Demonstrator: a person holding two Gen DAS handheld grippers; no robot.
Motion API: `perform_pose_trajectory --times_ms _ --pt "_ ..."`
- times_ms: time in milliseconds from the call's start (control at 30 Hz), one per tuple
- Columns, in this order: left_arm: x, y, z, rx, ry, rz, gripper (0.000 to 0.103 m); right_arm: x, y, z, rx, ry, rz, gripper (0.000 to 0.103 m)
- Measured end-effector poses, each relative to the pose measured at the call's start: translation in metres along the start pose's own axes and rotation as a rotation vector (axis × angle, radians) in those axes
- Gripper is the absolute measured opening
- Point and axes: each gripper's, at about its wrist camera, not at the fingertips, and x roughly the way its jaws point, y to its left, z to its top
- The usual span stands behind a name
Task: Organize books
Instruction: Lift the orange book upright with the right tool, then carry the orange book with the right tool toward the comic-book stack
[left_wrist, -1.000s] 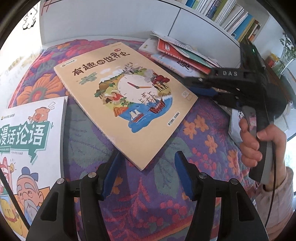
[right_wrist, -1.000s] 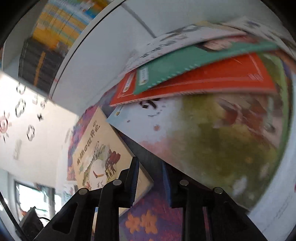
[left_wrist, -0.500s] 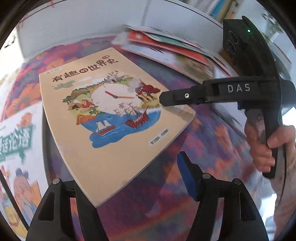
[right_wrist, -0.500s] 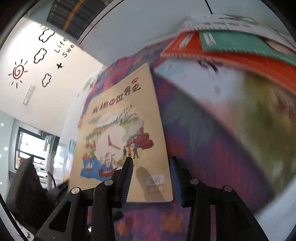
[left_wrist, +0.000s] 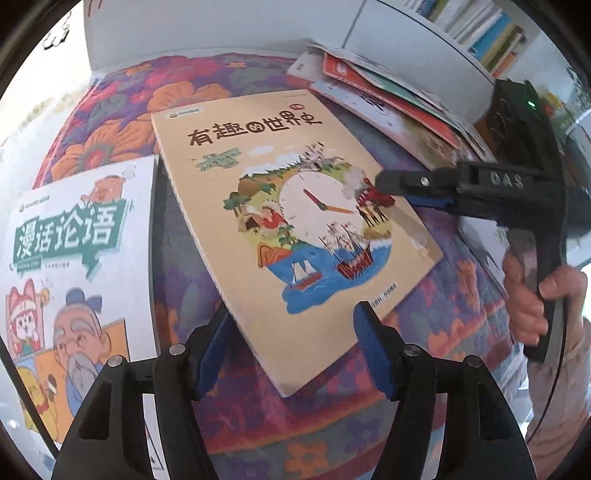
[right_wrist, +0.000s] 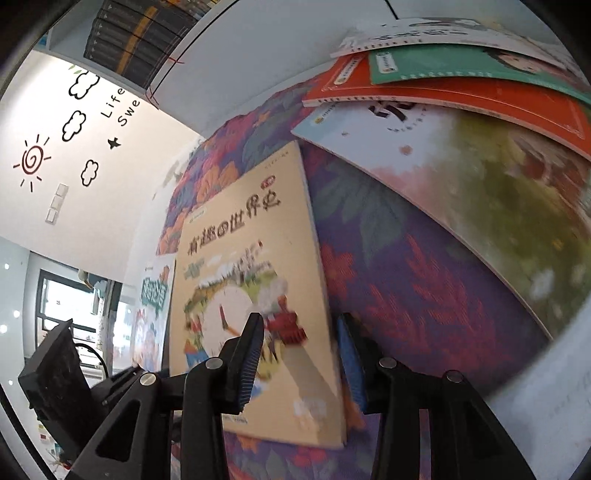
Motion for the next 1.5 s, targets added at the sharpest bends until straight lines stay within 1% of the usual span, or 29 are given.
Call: perform_pose_trajectory --times_ms 33,100,133,200,300,367,400,467,533,633,667,733,800,900,933,1000,1067,1100,1133,1167,1200,1233,1267,1367,1433,1500 --pt "0.001 -0.001 0.004 0.002 0.009 0.016 0.064 0.000 0.001 0.001 -0.006 0.003 -0.002 0.043" --pt "0.002 -0.007 0.007 0.025 0.018 0.063 0.064 0.000 0.004 0.000 -0.024 0.015 -0.011 0.043" --pt "0.002 -0.014 0.005 0.060 0.022 0.098 0.064 0.000 0.005 -0.002 -0.026 0.021 -0.011 0.043" --pt "0.003 -0.026 0.001 0.113 0.030 0.138 0.065 -0.004 0.004 -0.009 -0.026 0.030 -0.008 0.043" --pt "-0.001 -0.031 -0.013 0.127 0.050 0.114 0.066 -0.013 0.002 -0.025 -0.021 0.047 -0.003 0.043" --pt "-0.007 -0.037 -0.032 0.151 0.060 0.093 0.066 -0.019 -0.001 -0.040 -0.005 0.065 0.012 0.043" --pt "-0.007 -0.039 -0.036 0.158 0.063 0.085 0.066 -0.021 -0.002 -0.049 -0.001 0.077 0.019 0.043" --pt "-0.015 -0.042 -0.056 0.177 0.075 0.053 0.066 -0.029 -0.003 -0.074 0.001 0.110 0.037 0.043" --pt "-0.022 -0.040 -0.073 0.190 0.086 -0.001 0.066 -0.037 -0.003 -0.100 -0.008 0.159 0.059 0.043" --pt "-0.023 -0.029 -0.071 0.168 0.081 -0.020 0.065 -0.046 -0.014 -0.125 0.025 0.214 0.118 0.043" --pt "-0.022 -0.024 -0.066 0.150 0.081 -0.031 0.064 -0.047 -0.021 -0.126 0.043 0.218 0.139 0.039" --pt "-0.022 -0.010 -0.050 0.091 0.075 -0.073 0.064 -0.044 -0.034 -0.117 0.080 0.224 0.182 0.039" --pt "-0.020 -0.007 -0.043 0.061 0.069 -0.088 0.064 -0.037 -0.040 -0.107 0.101 0.225 0.218 0.039" --pt "-0.015 0.010 -0.029 0.014 0.066 -0.187 0.064 -0.028 -0.045 -0.091 0.101 0.218 0.254 0.039" --pt "-0.015 0.013 -0.027 0.003 0.067 -0.203 0.064 -0.025 -0.046 -0.087 0.102 0.219 0.266 0.038" --pt "-0.014 0.014 -0.025 0.000 0.061 -0.211 0.059 -0.023 -0.048 -0.085 0.112 0.222 0.289 0.038" --pt "-0.014 0.013 -0.024 0.010 0.041 -0.206 0.058 -0.021 -0.051 -0.084 0.128 0.221 0.315 0.036" --pt "-0.014 0.015 -0.024 0.005 0.033 -0.203 0.055 -0.023 -0.055 -0.085 0.143 0.221 0.328 0.036" --pt "-0.013 0.017 -0.023 -0.024 0.025 -0.201 0.051 -0.021 -0.057 -0.085 0.163 0.220 0.338 0.034" --pt "-0.011 0.018 -0.021 -0.050 0.018 -0.205 0.046 -0.021 -0.060 -0.085 0.173 0.219 0.339 0.029" --pt "-0.010 0.023 -0.020 -0.070 0.015 -0.222 0.044 -0.024 -0.065 -0.087 0.173 0.215 0.332 0.026" --pt "-0.011 0.028 -0.020 -0.082 0.012 -0.223 0.042 -0.024 -0.064 -0.087 0.168 0.209 0.316 0.017" --pt "-0.012 0.031 -0.019 -0.090 0.009 -0.212 0.034 -0.025 -0.063 -0.088 0.160 0.198 0.297 0.014" --pt "-0.012 0.027 -0.020 -0.081 0.008 -0.172 0.034 -0.030 -0.060 -0.092 0.143 0.170 0.271 0.014" --pt "-0.014 0.021 -0.020 -0.059 0.012 -0.138 0.034 -0.036 -0.055 -0.095 0.110 0.152 0.237 0.016" --pt "-0.015 0.019 -0.018 -0.035 0.024 -0.123 0.034 -0.037 -0.044 -0.097 0.070 0.141 0.196 0.017"
